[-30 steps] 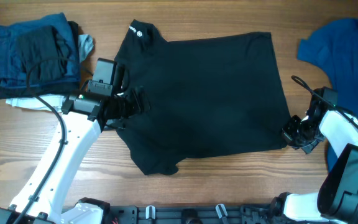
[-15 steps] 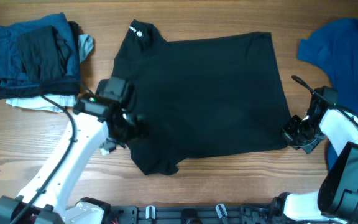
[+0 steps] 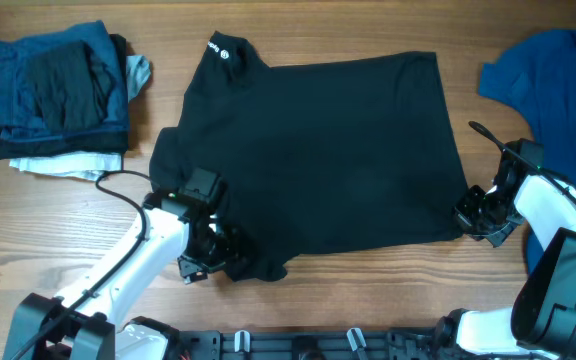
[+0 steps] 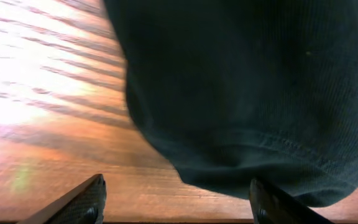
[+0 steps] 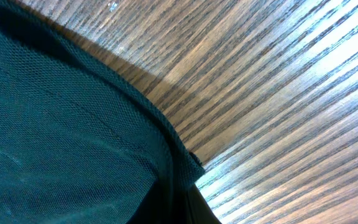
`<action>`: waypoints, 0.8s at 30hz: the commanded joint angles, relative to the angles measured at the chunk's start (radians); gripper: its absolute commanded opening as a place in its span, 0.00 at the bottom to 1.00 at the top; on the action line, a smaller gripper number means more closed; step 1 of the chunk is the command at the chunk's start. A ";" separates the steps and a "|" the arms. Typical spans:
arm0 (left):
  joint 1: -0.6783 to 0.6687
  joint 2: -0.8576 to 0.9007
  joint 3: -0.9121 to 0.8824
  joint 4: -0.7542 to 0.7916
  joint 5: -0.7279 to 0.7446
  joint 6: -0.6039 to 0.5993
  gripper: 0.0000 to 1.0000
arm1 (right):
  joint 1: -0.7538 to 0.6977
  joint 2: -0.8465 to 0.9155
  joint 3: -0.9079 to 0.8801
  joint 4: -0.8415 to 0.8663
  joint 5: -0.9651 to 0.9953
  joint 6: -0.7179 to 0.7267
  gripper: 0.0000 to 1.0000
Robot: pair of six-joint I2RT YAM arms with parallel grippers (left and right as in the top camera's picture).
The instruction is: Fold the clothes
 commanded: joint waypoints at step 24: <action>-0.048 -0.026 -0.070 0.095 0.029 -0.087 0.04 | -0.007 0.032 0.087 -0.102 0.073 -0.003 0.04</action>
